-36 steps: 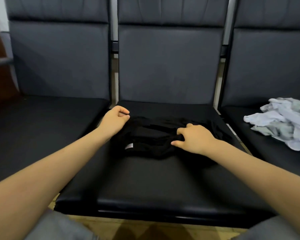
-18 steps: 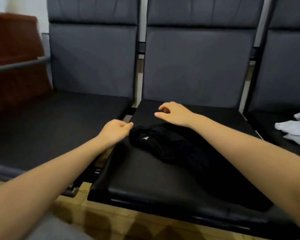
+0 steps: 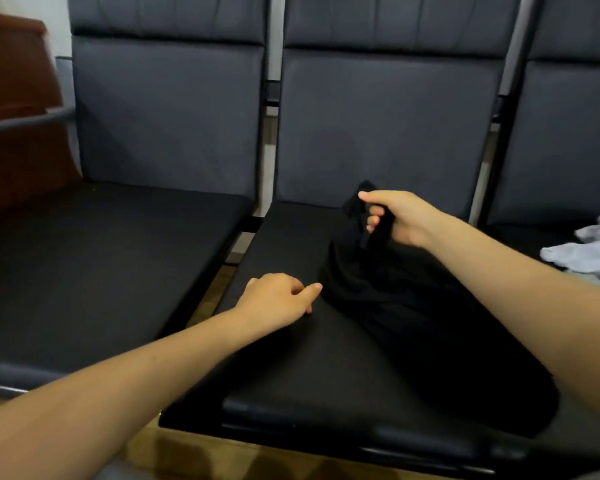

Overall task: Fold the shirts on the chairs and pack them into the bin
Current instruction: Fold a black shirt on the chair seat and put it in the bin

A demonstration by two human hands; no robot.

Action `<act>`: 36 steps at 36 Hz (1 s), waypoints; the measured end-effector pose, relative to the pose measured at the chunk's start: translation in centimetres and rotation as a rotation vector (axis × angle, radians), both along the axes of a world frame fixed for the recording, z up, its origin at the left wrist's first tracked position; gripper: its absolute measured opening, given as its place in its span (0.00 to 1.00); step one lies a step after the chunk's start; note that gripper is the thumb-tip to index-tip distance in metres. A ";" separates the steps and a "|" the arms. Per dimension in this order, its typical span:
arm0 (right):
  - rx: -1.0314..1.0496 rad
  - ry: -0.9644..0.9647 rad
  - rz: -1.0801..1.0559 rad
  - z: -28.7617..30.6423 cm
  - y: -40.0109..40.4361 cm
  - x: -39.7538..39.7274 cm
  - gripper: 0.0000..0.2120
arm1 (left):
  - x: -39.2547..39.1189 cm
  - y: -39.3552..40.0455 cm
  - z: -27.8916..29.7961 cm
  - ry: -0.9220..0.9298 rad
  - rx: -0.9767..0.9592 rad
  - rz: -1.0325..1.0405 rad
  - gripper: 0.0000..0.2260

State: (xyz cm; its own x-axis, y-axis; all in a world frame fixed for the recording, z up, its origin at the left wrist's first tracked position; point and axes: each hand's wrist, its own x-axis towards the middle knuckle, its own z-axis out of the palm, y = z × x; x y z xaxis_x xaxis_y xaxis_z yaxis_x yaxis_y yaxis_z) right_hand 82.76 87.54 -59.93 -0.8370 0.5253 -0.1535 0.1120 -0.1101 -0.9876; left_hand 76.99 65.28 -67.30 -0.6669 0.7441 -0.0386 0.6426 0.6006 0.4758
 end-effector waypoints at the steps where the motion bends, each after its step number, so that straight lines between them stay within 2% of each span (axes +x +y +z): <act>1: -0.026 0.036 -0.015 0.1 0.4 0.9 0.13 | 0.3 0.6 -0.1 0.001 0.012 -0.006 0.23; 4: -0.052 0.082 -0.039 -0.1 1.5 3.5 0.07 | 0.8 2.6 -0.4 0.031 0.038 0.001 0.26; 8: -0.089 0.121 -0.144 -2.0 2.8 5.8 0.16 | 1.1 5.1 -0.6 0.096 0.002 0.074 0.29; 11: -0.127 0.098 -0.221 -4.2 4.3 7.1 0.20 | 1.1 6.7 -0.6 0.170 -0.062 0.106 0.25; 14: -0.037 0.020 -0.255 -5.6 5.6 8.4 0.15 | 0.7 7.5 -0.4 0.088 -0.053 0.112 0.19; 16: -0.005 0.019 -0.297 -5.9 6.4 9.1 0.16 | 0.2 7.7 -0.2 -0.049 0.028 0.109 0.19; 18: 0.037 0.022 -0.342 -5.8 7.0 9.7 0.15 | -0.2 7.7 0.4 -0.262 0.198 0.134 0.14; 19: 0.083 0.017 -0.361 -5.8 7.2 10.1 0.13 | -0.5 7.7 0.8 -0.430 0.325 0.180 0.11; 22: 0.212 0.013 -0.374 -5.4 7.9 11.1 0.08 | -1.4 7.2 2.4 -1.096 0.690 0.303 0.07; 23: 0.220 0.027 -0.366 -5.2 8.2 11.4 0.09 | -1.8 6.9 2.9 -1.239 0.792 0.311 0.08; 25: 0.198 0.064 -0.347 -4.6 8.6 12.3 0.09 | -2.1 6.6 3.8 -1.356 0.935 0.305 0.09; 28: 0.203 0.047 -0.289 -3.3 8.7 13.3 0.07 | -2.1 6.3 4.7 -1.355 1.022 0.220 0.08; 30: 0.284 -0.032 -0.243 -3.1 8.6 13.6 0.06 | -2.1 6.1 5.0 -1.352 1.008 0.133 0.05; 32: 0.325 -0.144 -0.205 -3.3 8.4 13.7 0.07 | -2.1 6.1 5.0 -1.305 0.875 0.057 0.05; 33: 0.281 -0.194 -0.178 -3.4 8.3 13.6 0.10 | -2.1 6.1 4.8 -1.256 0.768 0.044 0.09; 35: 0.105 -0.252 -0.110 -3.5 7.7 13.7 0.15 | -2.2 6.4 4.0 -1.084 0.532 0.093 0.18; 36: 0.016 -0.256 -0.080 -3.4 7.4 13.8 0.13 | -2.2 6.5 3.4 -0.972 0.429 0.124 0.20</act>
State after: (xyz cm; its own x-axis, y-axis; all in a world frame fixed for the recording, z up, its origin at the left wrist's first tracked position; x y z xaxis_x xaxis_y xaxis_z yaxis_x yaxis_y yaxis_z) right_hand 96.52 94.91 -63.30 -0.7278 0.5921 -0.3462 0.3504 -0.1129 -0.9298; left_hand 74.80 71.78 -63.88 -0.5630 0.7508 -0.3454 -0.1804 0.2962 0.9379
